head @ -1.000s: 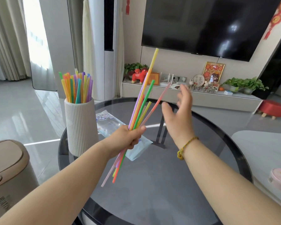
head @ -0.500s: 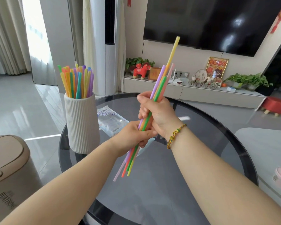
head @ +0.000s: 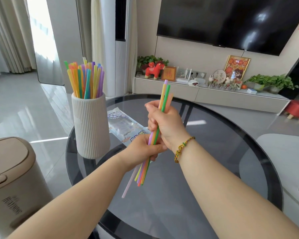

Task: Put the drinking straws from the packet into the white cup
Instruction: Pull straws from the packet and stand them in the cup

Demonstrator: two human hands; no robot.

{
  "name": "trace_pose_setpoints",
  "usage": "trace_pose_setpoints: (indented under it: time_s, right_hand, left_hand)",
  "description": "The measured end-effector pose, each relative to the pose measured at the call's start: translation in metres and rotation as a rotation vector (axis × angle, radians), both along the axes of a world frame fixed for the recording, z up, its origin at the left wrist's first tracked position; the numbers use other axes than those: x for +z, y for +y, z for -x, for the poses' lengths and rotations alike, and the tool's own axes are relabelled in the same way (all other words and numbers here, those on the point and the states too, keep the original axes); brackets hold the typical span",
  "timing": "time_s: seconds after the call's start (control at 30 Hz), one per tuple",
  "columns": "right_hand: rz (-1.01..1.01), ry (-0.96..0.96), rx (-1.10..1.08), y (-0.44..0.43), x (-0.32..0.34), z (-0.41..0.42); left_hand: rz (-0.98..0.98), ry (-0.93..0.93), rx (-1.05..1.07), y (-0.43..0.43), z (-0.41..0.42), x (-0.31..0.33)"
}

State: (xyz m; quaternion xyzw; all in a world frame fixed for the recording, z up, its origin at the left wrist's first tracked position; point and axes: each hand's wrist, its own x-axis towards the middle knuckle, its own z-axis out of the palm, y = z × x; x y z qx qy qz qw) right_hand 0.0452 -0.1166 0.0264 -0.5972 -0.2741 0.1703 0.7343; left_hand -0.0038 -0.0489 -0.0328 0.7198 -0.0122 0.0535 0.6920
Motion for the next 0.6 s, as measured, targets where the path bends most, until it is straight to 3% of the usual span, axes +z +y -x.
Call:
trace_pose_setpoints:
  time_s: [0.13, 0.3, 0.6]
  right_hand:
    - [-0.044, -0.091, 0.004, 0.001, 0.015, -0.001]
    - [0.144, -0.163, 0.084, 0.001, 0.007, 0.005]
    - [0.142, -0.165, -0.012, 0.003, -0.006, 0.007]
  left_hand:
    - [0.022, -0.074, 0.076, 0.002, -0.004, 0.01]
    - [0.023, -0.125, 0.169, 0.002, -0.004, 0.003]
    - [-0.104, 0.07, 0.105, 0.006, 0.005, -0.025]
